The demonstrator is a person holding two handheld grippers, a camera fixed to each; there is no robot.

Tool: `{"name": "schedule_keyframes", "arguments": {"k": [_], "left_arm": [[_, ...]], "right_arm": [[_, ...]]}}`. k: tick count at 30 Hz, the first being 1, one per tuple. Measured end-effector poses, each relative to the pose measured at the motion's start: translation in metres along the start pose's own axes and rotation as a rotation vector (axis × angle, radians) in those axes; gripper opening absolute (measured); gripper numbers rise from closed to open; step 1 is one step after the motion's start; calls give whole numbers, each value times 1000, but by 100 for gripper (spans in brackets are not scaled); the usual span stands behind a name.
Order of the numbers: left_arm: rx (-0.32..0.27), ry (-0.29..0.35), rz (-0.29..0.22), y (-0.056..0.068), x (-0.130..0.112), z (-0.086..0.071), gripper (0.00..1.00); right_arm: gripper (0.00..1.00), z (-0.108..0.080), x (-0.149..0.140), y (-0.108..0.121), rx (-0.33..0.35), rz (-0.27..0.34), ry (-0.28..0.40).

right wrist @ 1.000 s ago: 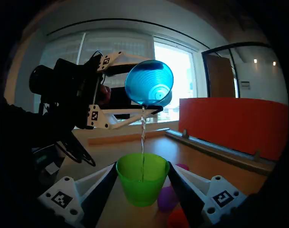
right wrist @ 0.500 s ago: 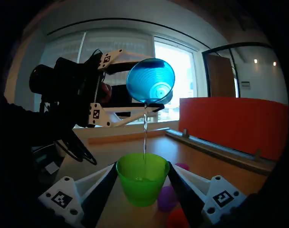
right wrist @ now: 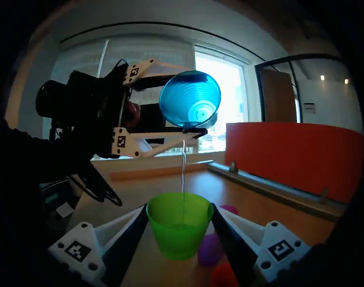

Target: Pour water

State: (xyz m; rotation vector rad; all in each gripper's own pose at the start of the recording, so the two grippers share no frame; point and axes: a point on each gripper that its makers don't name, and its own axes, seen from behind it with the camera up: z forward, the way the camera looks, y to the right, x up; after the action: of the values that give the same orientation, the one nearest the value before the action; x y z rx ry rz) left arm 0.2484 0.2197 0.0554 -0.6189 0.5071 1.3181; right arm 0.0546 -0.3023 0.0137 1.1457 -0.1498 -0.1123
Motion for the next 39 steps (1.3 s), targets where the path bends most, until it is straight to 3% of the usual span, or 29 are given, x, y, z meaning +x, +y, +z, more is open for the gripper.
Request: {"name": "schedule_keyframes", "arguments": {"k": [15, 39], "left_arm": [[1, 0, 24, 4, 0, 2, 85], [6, -2, 89, -2, 4, 1, 85]], "right_arm": [[93, 1, 0, 1, -2, 3, 7], [93, 0, 2, 4, -11, 6, 22]]}}
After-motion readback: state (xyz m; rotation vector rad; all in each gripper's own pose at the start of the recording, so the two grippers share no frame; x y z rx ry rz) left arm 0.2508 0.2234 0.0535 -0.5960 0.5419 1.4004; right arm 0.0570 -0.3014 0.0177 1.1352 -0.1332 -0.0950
